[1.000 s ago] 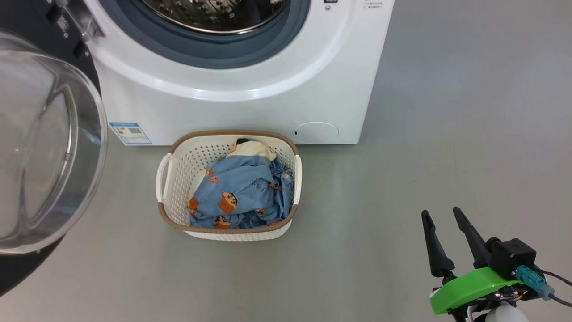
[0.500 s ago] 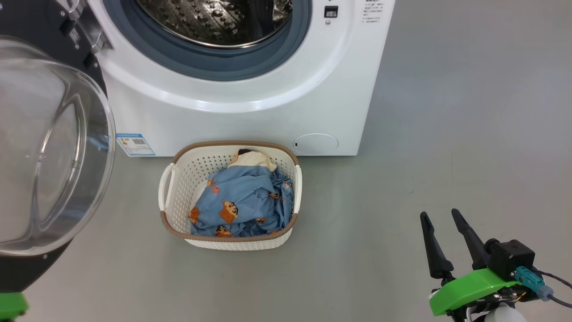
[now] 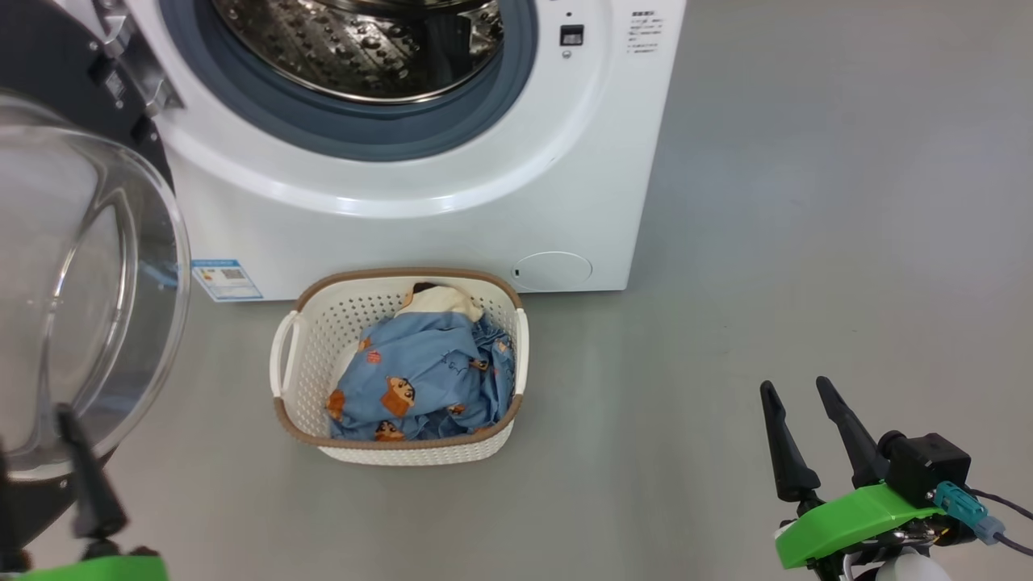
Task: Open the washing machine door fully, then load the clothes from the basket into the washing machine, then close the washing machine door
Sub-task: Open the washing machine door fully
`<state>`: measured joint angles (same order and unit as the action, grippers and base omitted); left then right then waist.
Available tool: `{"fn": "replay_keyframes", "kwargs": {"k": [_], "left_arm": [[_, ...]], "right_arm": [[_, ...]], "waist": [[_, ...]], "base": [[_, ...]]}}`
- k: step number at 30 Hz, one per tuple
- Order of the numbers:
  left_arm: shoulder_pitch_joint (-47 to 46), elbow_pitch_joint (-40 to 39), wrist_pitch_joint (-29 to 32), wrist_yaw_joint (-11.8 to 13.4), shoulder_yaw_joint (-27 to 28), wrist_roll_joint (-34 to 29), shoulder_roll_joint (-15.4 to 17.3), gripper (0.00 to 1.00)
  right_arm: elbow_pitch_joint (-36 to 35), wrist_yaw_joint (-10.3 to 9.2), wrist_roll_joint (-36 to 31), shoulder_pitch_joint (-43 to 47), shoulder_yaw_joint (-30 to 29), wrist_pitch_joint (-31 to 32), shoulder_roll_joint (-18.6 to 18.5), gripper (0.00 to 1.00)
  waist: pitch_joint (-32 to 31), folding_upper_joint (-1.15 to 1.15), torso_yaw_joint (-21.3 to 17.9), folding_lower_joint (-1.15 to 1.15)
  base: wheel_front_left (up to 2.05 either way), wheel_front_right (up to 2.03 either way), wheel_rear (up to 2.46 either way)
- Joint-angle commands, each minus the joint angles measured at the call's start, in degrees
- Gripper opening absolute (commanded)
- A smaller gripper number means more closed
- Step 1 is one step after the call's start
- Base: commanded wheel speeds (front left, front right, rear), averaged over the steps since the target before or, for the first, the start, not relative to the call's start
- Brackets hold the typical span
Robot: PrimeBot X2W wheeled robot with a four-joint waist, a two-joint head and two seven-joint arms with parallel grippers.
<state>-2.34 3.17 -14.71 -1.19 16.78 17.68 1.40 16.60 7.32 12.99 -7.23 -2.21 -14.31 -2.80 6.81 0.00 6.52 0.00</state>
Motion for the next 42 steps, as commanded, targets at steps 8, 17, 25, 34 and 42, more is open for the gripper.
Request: {"fn": "replay_keyframes", "kwargs": {"k": [8, 17, 25, 34, 42], "left_arm": [[2.9, -4.2, -0.3, 0.3, -7.0, -2.7, 1.5, 1.0], [3.8, -4.5, -0.3, -0.1, -10.1, -5.9, 1.5, 1.0], [6.5, -3.3, -0.3, -1.0, -11.3, -8.3, 1.5, 1.0], [8.3, -2.5, -0.3, -1.1, -11.3, -8.0, 1.5, 1.0], [9.0, -1.7, -0.3, -0.7, -11.8, -6.9, 1.5, 1.0]], "right_arm": [[-3.2, 0.17, -0.3, -0.2, 2.5, -0.7, -0.1, 1.0], [-6.1, 0.17, -1.8, 0.4, 3.5, -0.7, -0.1, 1.0], [-7.2, 0.17, -2.1, 1.4, 4.4, -0.7, -0.1, 1.0], [-8.6, 0.17, -2.4, 2.5, 4.4, -0.7, -0.1, 1.0], [-8.8, 0.17, -2.5, 3.2, 4.0, -0.7, -0.1, 1.0]], "waist": [[-0.6, 0.0, -3.2, 0.0], [-1.3, 0.0, -8.0, 0.0], [-2.4, 0.0, -10.9, 0.0], [-3.4, 0.0, -11.2, 0.0], [-4.3, 0.0, -10.0, 0.0]], "base": [[0.0, 0.0, 0.0], [0.0, 0.0, 0.0], [0.0, 0.0, 0.0], [0.0, 0.0, 0.0], [0.0, 0.0, 0.0]]}}
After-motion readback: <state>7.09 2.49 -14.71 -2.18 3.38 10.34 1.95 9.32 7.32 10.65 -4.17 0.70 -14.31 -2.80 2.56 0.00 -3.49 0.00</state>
